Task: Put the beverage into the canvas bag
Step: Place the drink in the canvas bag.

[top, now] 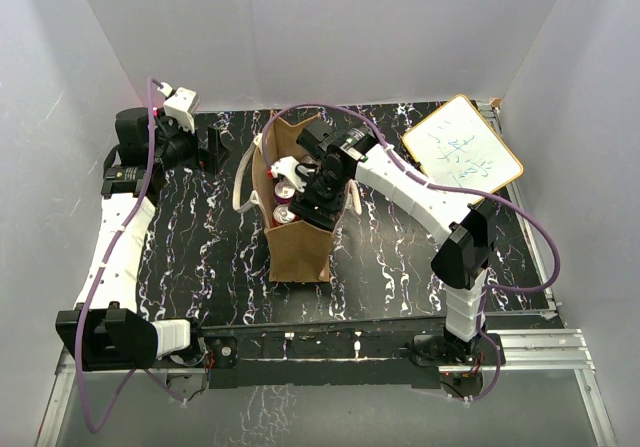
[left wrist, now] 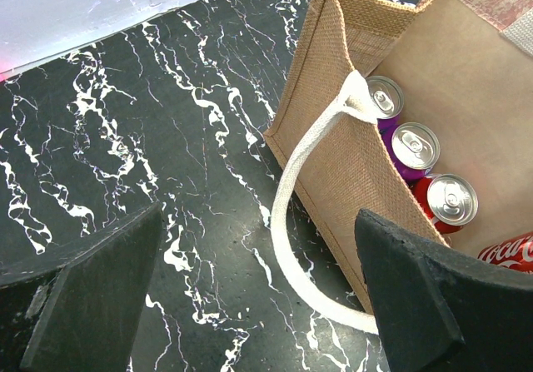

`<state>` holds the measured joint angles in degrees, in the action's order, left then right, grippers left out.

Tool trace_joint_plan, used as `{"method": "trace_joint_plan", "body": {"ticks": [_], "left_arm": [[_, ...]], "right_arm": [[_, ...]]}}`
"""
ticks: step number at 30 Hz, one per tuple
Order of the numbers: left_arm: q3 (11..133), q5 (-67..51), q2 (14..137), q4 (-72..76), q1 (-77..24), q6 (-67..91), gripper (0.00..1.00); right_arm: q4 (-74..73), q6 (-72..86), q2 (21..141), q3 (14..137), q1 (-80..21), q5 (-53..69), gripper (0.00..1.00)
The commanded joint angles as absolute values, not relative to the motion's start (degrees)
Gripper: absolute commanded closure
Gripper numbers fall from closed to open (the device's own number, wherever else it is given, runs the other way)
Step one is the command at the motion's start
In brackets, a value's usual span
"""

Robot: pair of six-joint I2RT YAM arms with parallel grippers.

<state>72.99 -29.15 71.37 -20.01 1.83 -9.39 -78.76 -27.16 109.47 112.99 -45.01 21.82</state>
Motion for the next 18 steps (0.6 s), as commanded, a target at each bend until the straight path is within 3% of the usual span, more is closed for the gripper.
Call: {"method": "trace_joint_plan", "body": {"ticks": [1, 13, 18], "left_arm": [[72.3, -30.2, 69.2, -19.6, 2.3, -9.5, 0.03], [72.2, -30.2, 69.5, -19.3, 2.4, -9.4, 0.03], [71.8, -30.2, 69.3, -19.2, 2.4, -9.3, 0.03]], "right_arm": [[-77.9, -28.6, 107.8, 111.7, -45.6, 22.0, 0.92], [-77.6, -27.4, 113.1, 112.3, -45.7, 24.8, 0.92], [-77.3, -27.1, 114.2, 111.5, -45.8, 25.7, 0.87]]}}
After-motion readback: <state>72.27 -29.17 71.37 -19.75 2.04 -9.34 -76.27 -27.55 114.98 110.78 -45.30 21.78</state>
